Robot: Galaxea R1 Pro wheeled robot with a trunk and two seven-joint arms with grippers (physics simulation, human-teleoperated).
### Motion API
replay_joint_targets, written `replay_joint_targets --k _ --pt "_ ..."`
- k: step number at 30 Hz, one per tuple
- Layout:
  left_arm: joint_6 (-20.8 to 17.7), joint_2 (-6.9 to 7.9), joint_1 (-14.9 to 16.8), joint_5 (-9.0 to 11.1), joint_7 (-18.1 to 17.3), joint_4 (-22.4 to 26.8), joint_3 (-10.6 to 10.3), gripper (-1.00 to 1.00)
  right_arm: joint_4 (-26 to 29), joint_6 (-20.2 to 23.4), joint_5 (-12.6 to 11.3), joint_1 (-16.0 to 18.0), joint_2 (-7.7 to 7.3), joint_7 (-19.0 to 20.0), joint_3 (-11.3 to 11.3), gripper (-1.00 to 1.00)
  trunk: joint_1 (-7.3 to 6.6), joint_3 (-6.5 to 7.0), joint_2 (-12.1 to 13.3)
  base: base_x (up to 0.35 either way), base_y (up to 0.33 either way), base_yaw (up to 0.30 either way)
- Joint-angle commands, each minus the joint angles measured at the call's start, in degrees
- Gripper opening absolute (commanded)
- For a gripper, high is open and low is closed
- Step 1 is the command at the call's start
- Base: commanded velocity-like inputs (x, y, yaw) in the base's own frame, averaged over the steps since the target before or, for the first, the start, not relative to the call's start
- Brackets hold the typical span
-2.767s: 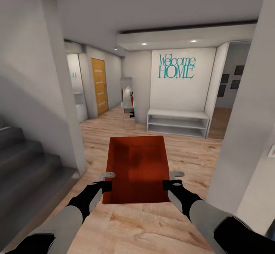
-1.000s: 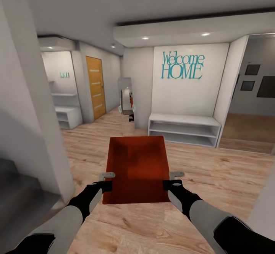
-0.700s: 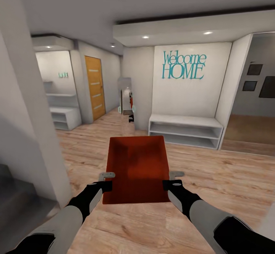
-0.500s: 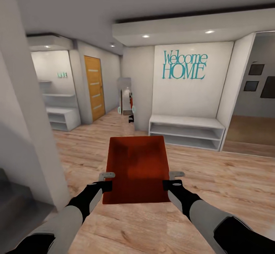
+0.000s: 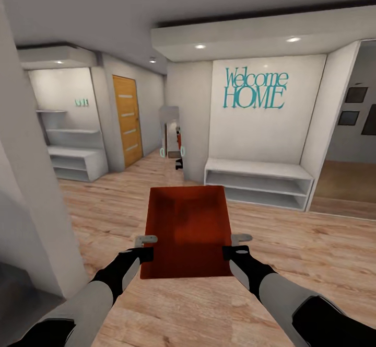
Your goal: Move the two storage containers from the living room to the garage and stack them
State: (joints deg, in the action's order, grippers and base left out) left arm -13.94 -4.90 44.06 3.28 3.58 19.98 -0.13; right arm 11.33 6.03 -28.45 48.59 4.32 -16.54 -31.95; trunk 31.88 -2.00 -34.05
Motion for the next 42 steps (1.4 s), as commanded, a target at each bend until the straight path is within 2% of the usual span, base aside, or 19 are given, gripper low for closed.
replay_joint_targets --k 1,42 --pt "-0.1 -0.02 0.1 0.2 0.5 0.9 0.2 -1.00 0.0 0.4 -2.0 0.0 -0.02 1.3 -1.5 -1.00 0.06 -0.12 -0.1 0.324 0.000 0.000" --pt "0.0 0.01 0.1 0.2 0.5 0.3 0.2 -1.00 0.0 0.4 -2.0 0.0 -0.02 1.3 -1.5 -1.00 0.06 -0.12 -0.1 0.324 0.000 0.000"
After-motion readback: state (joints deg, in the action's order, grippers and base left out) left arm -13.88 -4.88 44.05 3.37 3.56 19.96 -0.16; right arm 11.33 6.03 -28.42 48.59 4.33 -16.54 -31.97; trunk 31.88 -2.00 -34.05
